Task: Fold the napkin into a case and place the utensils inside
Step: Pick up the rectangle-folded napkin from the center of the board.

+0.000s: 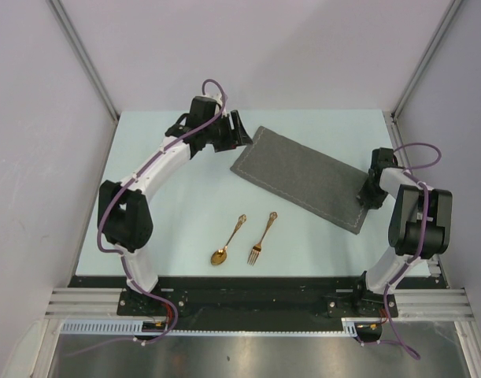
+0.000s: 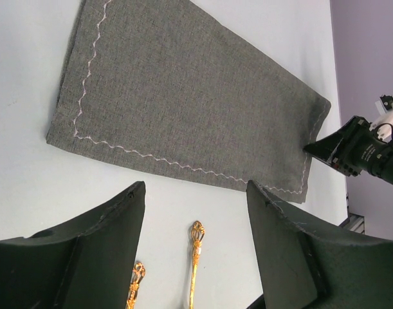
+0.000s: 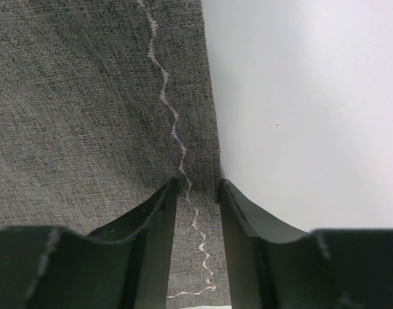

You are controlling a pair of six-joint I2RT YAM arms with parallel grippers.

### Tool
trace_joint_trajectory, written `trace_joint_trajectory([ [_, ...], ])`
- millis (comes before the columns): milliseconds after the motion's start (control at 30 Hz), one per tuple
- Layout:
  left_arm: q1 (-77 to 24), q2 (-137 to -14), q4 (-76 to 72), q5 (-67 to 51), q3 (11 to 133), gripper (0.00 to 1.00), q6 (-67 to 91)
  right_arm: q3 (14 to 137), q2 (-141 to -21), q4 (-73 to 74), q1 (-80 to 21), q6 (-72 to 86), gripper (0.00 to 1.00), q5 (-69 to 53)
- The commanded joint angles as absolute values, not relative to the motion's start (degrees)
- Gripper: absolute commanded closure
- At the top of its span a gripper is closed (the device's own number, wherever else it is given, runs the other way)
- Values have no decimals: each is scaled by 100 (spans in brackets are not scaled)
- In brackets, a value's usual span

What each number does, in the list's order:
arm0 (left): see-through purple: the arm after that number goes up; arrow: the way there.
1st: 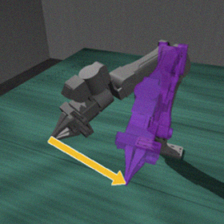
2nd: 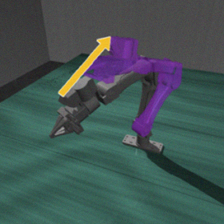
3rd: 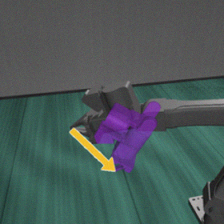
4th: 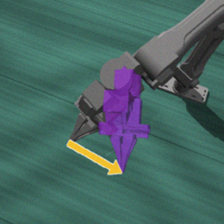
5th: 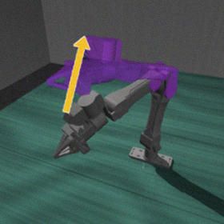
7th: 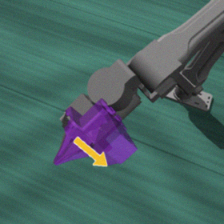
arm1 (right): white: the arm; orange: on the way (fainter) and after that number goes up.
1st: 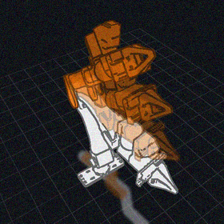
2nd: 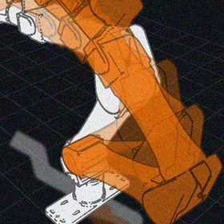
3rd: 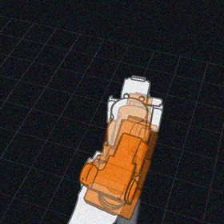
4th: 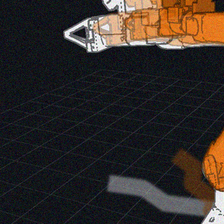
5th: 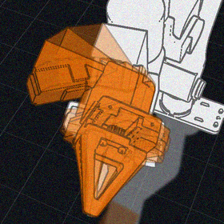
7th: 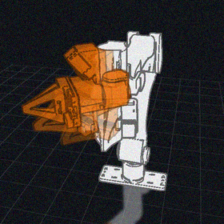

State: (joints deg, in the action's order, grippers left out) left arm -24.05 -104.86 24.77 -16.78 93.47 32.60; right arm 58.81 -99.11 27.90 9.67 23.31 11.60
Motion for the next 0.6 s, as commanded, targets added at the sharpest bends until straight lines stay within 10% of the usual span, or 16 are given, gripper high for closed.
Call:
trace_joint_trajectory([
  [0, -2408, -10450, 2373, -1767, 9395, 31, 3314, 5757, -10371, 2400, 888, 2356, 66, 976],
  [300, -2399, -10564, 2347, -1758, 9387, 31, 3287, 5432, -10047, 1846, 879, 2109, 100, 536],
  [567, -2443, -10995, 2303, -1907, 9352, 33, 3287, 5239, -9054, 2144, 1186, 2284, 100, 335],
])
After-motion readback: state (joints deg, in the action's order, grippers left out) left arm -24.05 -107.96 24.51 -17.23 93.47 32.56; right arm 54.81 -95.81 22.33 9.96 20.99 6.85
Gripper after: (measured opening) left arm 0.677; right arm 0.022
